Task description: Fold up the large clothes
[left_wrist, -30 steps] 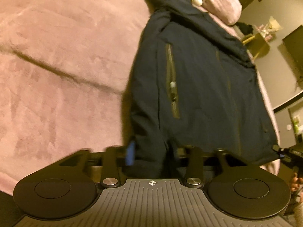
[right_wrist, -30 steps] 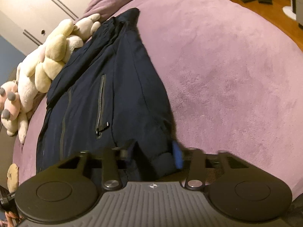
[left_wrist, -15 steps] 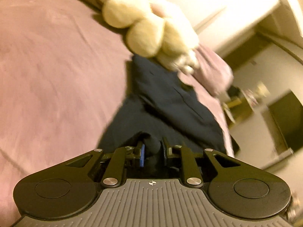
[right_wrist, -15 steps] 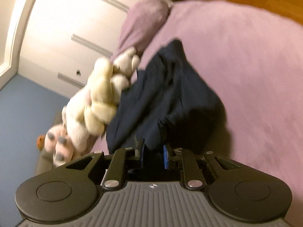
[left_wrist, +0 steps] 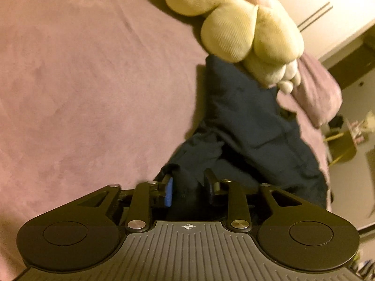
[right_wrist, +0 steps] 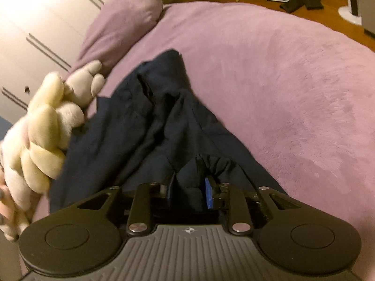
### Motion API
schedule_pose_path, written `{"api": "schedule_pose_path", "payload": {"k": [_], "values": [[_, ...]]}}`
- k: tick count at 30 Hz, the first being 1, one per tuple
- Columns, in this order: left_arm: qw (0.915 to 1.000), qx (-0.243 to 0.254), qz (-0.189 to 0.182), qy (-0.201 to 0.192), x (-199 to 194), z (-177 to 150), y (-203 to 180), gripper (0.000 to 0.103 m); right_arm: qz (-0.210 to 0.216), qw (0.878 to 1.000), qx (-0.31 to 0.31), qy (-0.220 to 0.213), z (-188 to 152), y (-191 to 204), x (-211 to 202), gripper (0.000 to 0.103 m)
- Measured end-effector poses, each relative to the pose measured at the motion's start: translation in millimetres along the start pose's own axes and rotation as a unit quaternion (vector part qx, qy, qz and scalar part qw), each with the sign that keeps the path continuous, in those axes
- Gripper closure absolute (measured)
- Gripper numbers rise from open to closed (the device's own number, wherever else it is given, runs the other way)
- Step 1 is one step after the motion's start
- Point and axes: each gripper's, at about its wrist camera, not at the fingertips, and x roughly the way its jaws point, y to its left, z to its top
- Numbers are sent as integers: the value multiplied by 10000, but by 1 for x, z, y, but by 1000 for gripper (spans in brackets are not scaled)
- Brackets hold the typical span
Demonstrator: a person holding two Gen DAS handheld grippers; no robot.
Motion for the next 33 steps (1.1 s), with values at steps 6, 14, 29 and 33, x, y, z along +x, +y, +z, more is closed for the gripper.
{"api": "schedule_pose_path", "payload": {"k": [6,14,29,33], "values": [[9866,756,114,-1438,-49,0,-5,15,665,9951,-301,-661,13,-8,-43,50],[9770,2041,161,-602,-15,-30,-17,7,-160,9685,-2259,-1037,-6,4,-54,34],[9752,2111,189,-643,-4,-33,-27,65,-988,9170,-3660,-1245,-29,49,-10,96],[9713,2261,-4,-743,-16,-35,-29,77,-698,9120,-3707,-1609,-36,54,-34,96]]}}
